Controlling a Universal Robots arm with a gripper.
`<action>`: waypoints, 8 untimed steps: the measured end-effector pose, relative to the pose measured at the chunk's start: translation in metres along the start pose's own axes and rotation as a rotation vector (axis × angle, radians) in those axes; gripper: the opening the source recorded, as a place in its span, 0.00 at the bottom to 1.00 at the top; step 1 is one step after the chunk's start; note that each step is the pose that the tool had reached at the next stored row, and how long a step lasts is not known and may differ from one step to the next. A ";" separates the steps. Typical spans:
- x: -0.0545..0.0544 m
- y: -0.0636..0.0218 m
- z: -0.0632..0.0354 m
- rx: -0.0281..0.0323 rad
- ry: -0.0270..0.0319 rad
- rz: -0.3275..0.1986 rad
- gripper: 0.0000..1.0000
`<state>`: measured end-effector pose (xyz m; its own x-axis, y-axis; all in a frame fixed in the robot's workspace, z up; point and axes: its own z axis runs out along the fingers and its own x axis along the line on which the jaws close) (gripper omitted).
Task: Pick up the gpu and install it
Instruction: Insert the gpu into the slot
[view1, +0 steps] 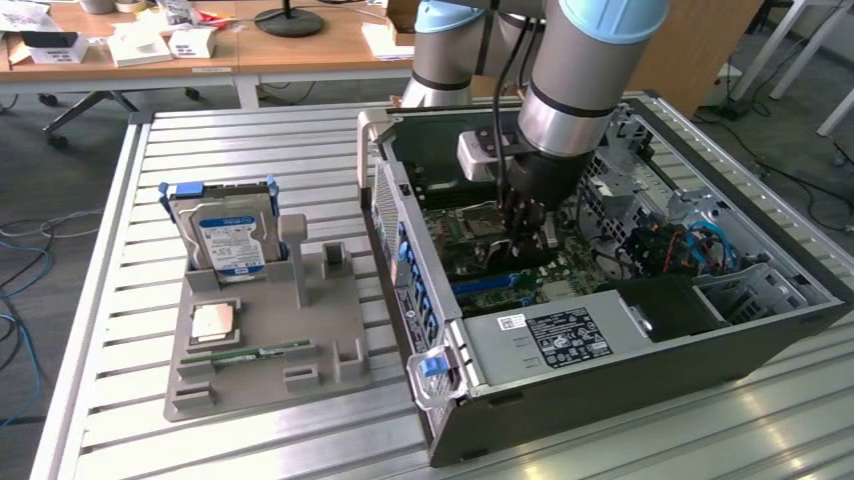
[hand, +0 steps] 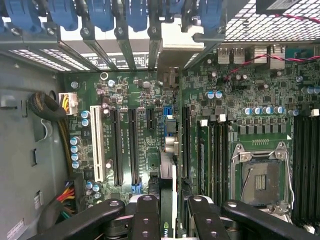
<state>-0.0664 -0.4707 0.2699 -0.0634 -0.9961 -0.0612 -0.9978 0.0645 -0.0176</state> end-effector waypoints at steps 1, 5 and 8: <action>0.000 0.0009 0.0001 0.0000 0.0000 0.000 0.26; 0.000 0.0032 0.0003 -0.0001 0.0008 0.000 0.26; 0.000 0.0036 0.0005 0.0000 0.0008 0.000 0.26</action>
<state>-0.0700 -0.4707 0.2693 -0.0631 -0.9962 -0.0603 -0.9978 0.0642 -0.0176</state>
